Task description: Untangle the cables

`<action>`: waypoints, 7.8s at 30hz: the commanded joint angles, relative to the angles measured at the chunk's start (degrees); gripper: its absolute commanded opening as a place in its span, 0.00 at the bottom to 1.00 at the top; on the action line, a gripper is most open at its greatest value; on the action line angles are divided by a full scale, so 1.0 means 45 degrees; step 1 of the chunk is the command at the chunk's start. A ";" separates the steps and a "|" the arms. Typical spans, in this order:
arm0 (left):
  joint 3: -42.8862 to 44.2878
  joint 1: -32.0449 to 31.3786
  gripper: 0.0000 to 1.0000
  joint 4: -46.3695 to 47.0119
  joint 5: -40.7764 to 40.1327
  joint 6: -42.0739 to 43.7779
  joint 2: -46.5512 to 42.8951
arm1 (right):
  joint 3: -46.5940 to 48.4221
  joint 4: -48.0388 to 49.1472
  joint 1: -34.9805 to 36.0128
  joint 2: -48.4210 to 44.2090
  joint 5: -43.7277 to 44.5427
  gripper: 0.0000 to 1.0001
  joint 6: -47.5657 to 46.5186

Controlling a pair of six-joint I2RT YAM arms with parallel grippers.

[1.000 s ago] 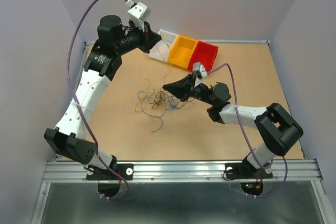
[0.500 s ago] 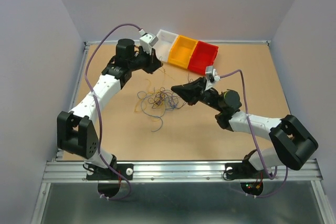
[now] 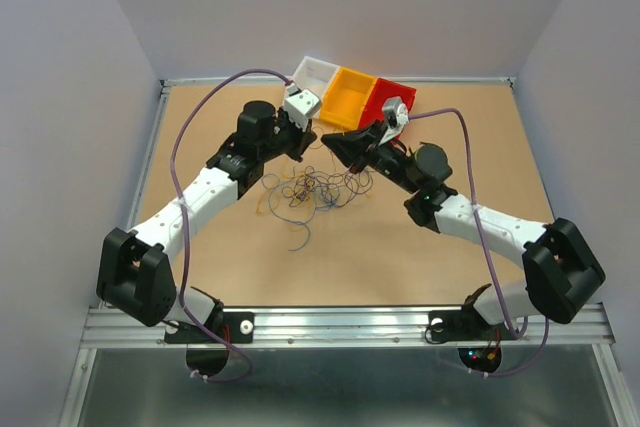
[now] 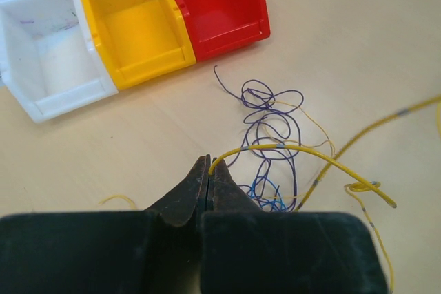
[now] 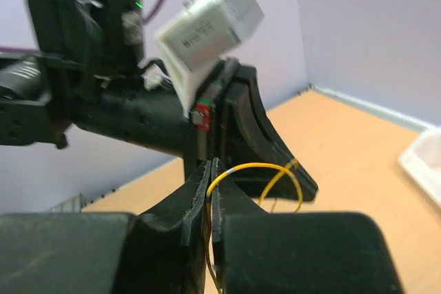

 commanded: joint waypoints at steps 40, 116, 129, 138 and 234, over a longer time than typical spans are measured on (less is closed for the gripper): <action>-0.1027 -0.1065 0.00 0.1561 -0.1523 0.1255 -0.0510 | 0.1489 -0.3668 0.0083 0.1185 0.2518 0.00 -0.1653; -0.1847 -0.0558 0.82 0.2948 -0.3105 0.0650 -0.0998 | 1.6408 -1.3569 -0.4799 1.4172 1.0334 0.01 0.1118; -0.1847 -0.0558 0.82 0.2909 -0.3105 0.0689 -0.0998 | 1.5884 -1.4118 -0.5035 1.2730 0.9864 0.29 0.1200; -0.1808 -0.0558 0.82 0.2870 -0.3144 0.0708 -0.0900 | 1.5298 -1.4118 -0.5054 1.1304 1.0117 0.51 0.0868; -0.1321 -0.0577 0.86 0.2129 -0.2871 0.1392 0.0075 | 0.4404 -1.1463 -0.3728 0.3474 0.6056 0.85 -0.0597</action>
